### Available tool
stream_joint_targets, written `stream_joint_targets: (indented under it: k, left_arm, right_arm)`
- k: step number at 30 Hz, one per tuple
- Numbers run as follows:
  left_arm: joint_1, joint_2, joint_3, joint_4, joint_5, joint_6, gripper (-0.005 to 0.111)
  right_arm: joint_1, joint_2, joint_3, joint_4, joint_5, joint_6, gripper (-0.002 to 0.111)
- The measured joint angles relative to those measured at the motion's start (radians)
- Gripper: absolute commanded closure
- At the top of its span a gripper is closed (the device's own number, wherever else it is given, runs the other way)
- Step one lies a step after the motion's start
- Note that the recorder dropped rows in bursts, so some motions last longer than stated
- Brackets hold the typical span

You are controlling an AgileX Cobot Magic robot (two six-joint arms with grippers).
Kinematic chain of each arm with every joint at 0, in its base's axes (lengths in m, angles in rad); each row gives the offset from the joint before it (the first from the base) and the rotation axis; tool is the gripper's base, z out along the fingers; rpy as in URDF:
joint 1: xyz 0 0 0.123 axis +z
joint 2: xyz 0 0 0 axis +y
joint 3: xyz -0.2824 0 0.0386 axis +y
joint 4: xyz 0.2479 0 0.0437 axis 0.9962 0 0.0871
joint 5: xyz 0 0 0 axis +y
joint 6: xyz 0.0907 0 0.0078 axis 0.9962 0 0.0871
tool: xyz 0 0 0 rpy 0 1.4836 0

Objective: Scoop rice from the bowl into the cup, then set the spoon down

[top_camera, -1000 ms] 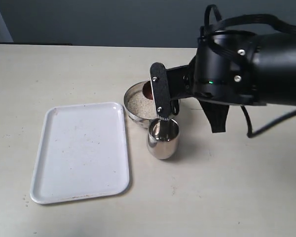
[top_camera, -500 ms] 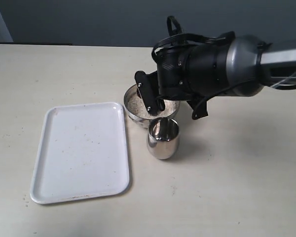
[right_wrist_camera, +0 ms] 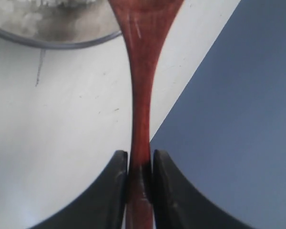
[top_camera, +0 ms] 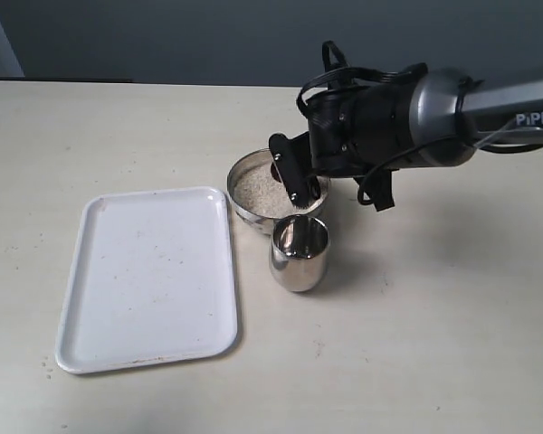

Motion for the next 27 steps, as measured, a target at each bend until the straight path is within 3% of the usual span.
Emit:
stream_joint_targets:
  k: [7,27]
  left_arm:
    - [0.000,0.000,0.000,0.000,0.000,0.000,0.106]
    - [0.000,0.000,0.000,0.000,0.000,0.000,0.106]
  right_arm:
    - [0.000,0.053,0.000,-0.074,-0.036,0.036,0.109]
    - [-0.006,0.072,-0.002,-0.066,-0.110,0.044,0.109]
